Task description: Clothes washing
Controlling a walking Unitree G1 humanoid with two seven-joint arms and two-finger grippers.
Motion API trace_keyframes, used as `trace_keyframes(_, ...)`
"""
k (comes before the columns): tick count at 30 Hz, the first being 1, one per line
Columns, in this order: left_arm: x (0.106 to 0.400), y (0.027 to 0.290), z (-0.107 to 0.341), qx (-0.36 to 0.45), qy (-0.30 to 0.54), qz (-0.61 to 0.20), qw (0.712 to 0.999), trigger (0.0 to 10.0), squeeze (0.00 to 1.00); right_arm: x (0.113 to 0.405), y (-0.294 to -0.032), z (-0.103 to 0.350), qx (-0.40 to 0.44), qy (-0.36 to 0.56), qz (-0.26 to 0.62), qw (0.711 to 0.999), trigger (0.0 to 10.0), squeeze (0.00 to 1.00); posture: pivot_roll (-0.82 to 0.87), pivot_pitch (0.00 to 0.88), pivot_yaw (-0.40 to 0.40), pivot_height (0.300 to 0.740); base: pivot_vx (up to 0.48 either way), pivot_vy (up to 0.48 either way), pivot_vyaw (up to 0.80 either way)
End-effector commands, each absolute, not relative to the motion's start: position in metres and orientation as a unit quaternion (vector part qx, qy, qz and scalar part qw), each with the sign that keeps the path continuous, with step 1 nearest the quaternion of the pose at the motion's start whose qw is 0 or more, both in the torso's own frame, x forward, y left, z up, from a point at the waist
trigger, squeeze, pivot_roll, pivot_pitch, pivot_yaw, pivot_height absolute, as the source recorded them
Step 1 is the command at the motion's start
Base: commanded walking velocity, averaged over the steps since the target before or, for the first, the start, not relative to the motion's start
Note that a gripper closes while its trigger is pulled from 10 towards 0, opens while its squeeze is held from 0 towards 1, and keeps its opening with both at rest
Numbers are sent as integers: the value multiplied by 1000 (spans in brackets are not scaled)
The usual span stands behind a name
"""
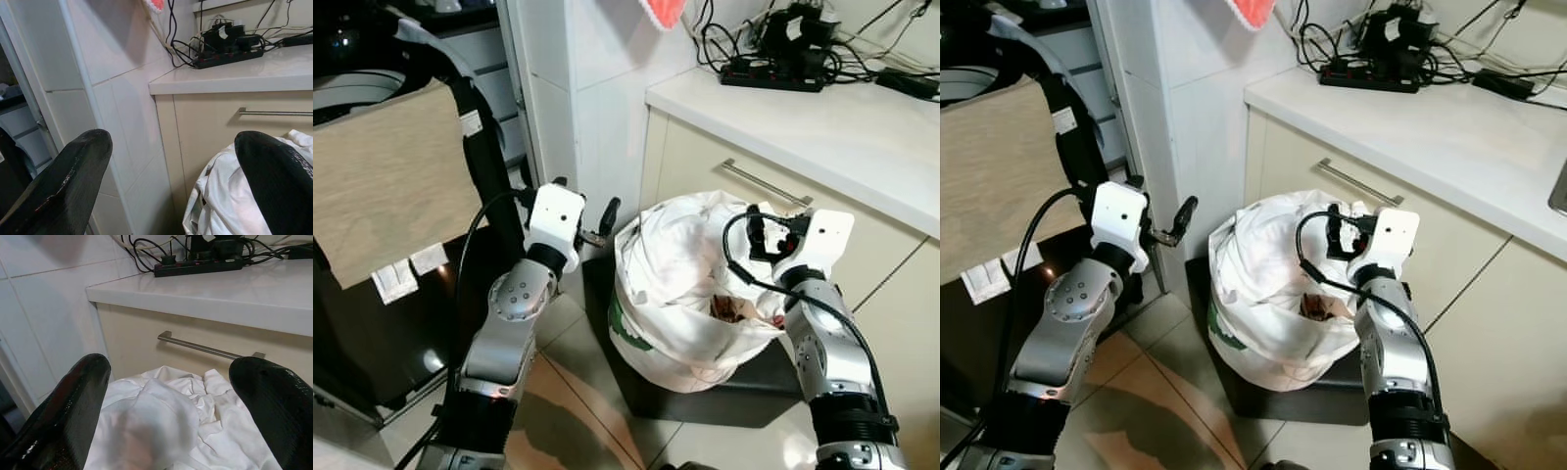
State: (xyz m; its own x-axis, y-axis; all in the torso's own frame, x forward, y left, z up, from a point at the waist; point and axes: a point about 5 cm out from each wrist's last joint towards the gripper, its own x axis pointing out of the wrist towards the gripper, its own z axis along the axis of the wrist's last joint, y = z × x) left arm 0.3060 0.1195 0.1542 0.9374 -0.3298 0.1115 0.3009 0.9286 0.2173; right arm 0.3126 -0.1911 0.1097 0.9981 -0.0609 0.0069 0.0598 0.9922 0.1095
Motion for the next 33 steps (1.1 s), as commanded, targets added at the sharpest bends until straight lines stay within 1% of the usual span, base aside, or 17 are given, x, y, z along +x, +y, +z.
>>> trace_keyframes(1, 309, 119, 156, 101, -76, -159, 979, 10000, 0, 315, -193, 115, 49, -15, -33, 998, 10000, 0, -80, 0, -34, 740, 0, 0, 0)
trace_keyframes(7, 309, 119, 155, 98, -74, -159, 980, 10000, 0, 314, -192, 115, 41, -18, -30, 999, 10000, 0, -81, 0, -33, 740, 0, 0, 0)
trace_keyframes(8, 309, 119, 153, 96, -71, -150, 981, 10000, 0, 317, -182, 119, 28, -26, -7, 999, 10000, 1000, -75, 0, -48, 740, 0, 0, 0)
trace_keyframes(10, 309, 119, 150, 92, -68, -138, 984, 10000, 0, 320, -171, 122, 15, -32, 20, 999, 10000, 1000, -76, 0, -51, 740, 0, 0, 0)
trace_keyframes(11, 309, 119, 150, 92, -68, -138, 984, 10000, 0, 320, -171, 122, 15, -32, 20, 999, 10000, 1000, -76, 0, -51, 740, 0, 0, 0)
trace_keyframes(12, 310, 119, 150, 90, -67, -135, 984, 10000, 0, 321, -168, 123, 11, -32, 28, 999, 10000, 0, -78, 0, -53, 740, 0, 0, 0)
trace_keyframes(33, 310, 120, 150, 94, -70, -131, 984, 10000, 0, 324, -165, 122, 3, -34, 32, 999, 10000, 0, -64, 0, -54, 740, 0, 0, 0)
